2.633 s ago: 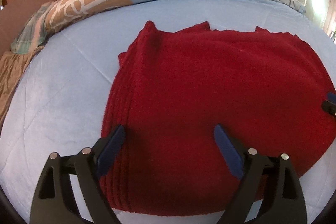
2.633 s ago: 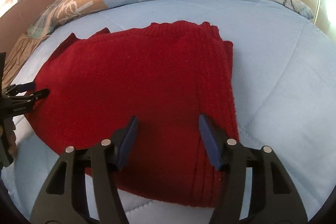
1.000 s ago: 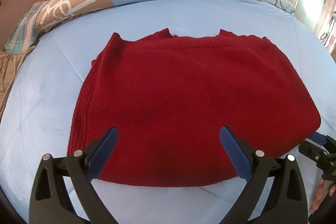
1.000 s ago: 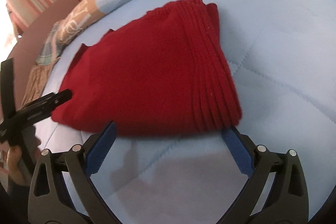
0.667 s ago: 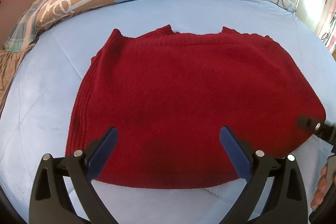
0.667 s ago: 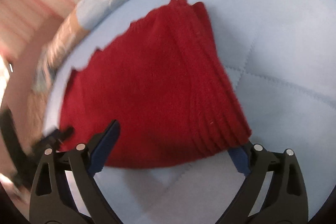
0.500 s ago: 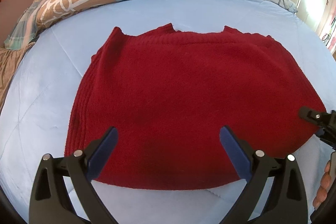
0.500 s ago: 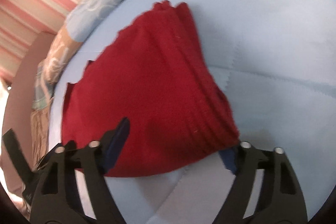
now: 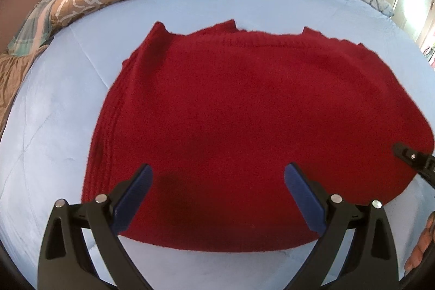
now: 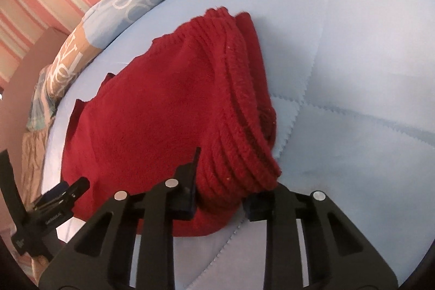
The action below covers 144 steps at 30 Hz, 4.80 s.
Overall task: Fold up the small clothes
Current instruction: 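Lift the held side edge with the right gripper and fold it over toward the left gripper, then open the right gripper to release the folded side, then grasp the other side edge with the left gripper and fold it over toward the right gripper, then open the left gripper to release the folded side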
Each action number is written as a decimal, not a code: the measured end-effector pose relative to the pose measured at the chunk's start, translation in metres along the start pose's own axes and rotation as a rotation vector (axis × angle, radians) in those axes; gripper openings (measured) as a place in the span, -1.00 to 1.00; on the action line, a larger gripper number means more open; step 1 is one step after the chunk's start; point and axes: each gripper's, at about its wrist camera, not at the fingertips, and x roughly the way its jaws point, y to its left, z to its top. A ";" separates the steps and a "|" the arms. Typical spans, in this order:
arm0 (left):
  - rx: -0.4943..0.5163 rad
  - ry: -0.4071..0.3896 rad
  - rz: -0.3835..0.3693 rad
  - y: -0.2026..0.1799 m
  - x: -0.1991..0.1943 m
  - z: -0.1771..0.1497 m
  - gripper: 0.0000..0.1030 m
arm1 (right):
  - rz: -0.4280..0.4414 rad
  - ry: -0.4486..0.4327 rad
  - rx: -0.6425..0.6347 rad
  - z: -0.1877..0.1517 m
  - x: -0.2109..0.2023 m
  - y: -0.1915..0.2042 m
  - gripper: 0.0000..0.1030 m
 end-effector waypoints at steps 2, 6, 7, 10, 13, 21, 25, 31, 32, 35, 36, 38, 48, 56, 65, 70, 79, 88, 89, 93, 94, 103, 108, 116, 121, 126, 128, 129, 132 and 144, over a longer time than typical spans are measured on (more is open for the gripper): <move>0.007 0.002 0.021 -0.003 0.003 -0.001 0.90 | -0.014 -0.022 -0.031 0.000 -0.002 0.005 -0.53; 0.029 0.003 0.054 -0.012 0.009 -0.002 0.90 | -0.029 -0.075 -0.101 0.000 -0.012 0.017 -0.54; 0.036 0.002 0.063 -0.014 0.011 -0.003 0.90 | -0.023 -0.093 -0.114 0.000 -0.015 0.019 -0.54; 0.041 0.005 0.075 -0.015 0.017 -0.004 0.94 | -0.020 -0.106 -0.134 0.003 -0.017 0.024 -0.55; 0.028 0.010 0.063 -0.012 0.019 -0.004 0.96 | -0.010 -0.054 -0.074 0.005 -0.008 0.015 -0.52; 0.032 0.017 0.073 -0.013 0.018 -0.005 0.96 | 0.027 0.019 0.051 0.005 0.003 -0.006 -0.20; 0.034 0.022 0.084 -0.015 0.019 -0.005 0.96 | 0.059 0.020 0.039 0.011 0.009 0.000 -0.49; 0.049 0.022 0.096 -0.019 0.024 -0.007 0.96 | 0.056 -0.130 -0.115 0.008 -0.019 0.036 -0.56; 0.046 0.020 0.093 -0.018 0.025 -0.008 0.96 | 0.073 -0.148 -0.128 0.008 -0.023 0.042 -0.56; 0.034 0.015 0.080 -0.016 0.025 -0.009 0.97 | 0.150 -0.186 -0.152 0.010 -0.033 0.057 -0.56; 0.031 0.015 0.075 -0.015 0.025 -0.009 0.97 | 0.163 -0.197 -0.167 0.011 -0.036 0.063 -0.56; 0.029 0.015 0.070 -0.015 0.025 -0.009 0.97 | 0.188 -0.200 -0.197 0.011 -0.040 0.076 -0.56; 0.028 -0.011 -0.022 0.000 0.015 -0.012 0.95 | 0.217 -0.184 -0.267 0.007 -0.035 0.121 -0.56; -0.065 -0.189 0.037 0.135 -0.057 -0.004 0.96 | 0.213 -0.210 -0.326 -0.004 -0.031 0.163 -0.59; -0.269 -0.198 0.201 0.298 -0.060 -0.013 0.95 | 0.252 -0.162 -0.455 -0.041 0.003 0.246 -0.72; -0.304 -0.190 0.180 0.303 -0.054 -0.022 0.95 | 0.223 -0.044 -0.618 -0.089 0.040 0.285 -0.73; -0.251 -0.170 0.150 0.273 -0.045 -0.029 0.95 | 0.179 0.052 -0.736 -0.110 0.063 0.286 -0.67; -0.245 -0.177 -0.009 0.249 -0.053 -0.016 0.95 | 0.277 0.009 -0.703 -0.083 0.005 0.267 0.19; -0.227 -0.177 -0.037 0.240 -0.056 -0.014 0.95 | 0.266 -0.011 -0.696 -0.077 -0.004 0.258 0.20; -0.122 -0.149 -0.193 0.193 -0.057 -0.008 0.95 | 0.182 -0.033 -0.602 -0.050 -0.005 0.218 0.20; -0.099 -0.140 -0.242 0.179 -0.056 -0.006 0.95 | 0.166 -0.035 -0.581 -0.046 -0.004 0.210 0.20; -0.058 -0.023 -0.448 0.112 -0.030 -0.001 0.93 | 0.105 -0.080 -0.459 -0.021 -0.012 0.155 0.20; -0.030 0.017 -0.442 0.098 -0.021 -0.003 0.34 | 0.101 -0.085 -0.443 -0.017 -0.013 0.144 0.20; 0.117 -0.003 -0.266 0.075 -0.020 -0.001 -0.55 | 0.097 -0.061 -0.452 -0.016 -0.001 0.148 0.20; 0.183 -0.126 -0.059 0.074 -0.036 -0.011 -0.64 | 0.126 -0.069 -0.465 -0.014 0.002 0.159 0.20; 0.178 -0.180 0.095 0.092 -0.049 -0.022 -0.65 | 0.214 -0.136 -0.472 -0.011 -0.009 0.178 0.20; 0.167 -0.157 0.093 0.098 -0.043 -0.034 -0.65 | 0.231 -0.125 -0.483 -0.010 -0.007 0.188 0.20; 0.169 -0.145 0.097 0.099 -0.038 -0.041 -0.64 | 0.230 -0.120 -0.505 -0.011 -0.005 0.195 0.20; 0.144 -0.128 0.090 0.105 -0.029 -0.052 -0.64 | 0.217 -0.103 -0.549 -0.013 0.001 0.210 0.20; 0.077 -0.161 0.080 0.129 -0.050 -0.049 0.52 | 0.123 -0.093 -0.620 -0.035 0.004 0.236 0.20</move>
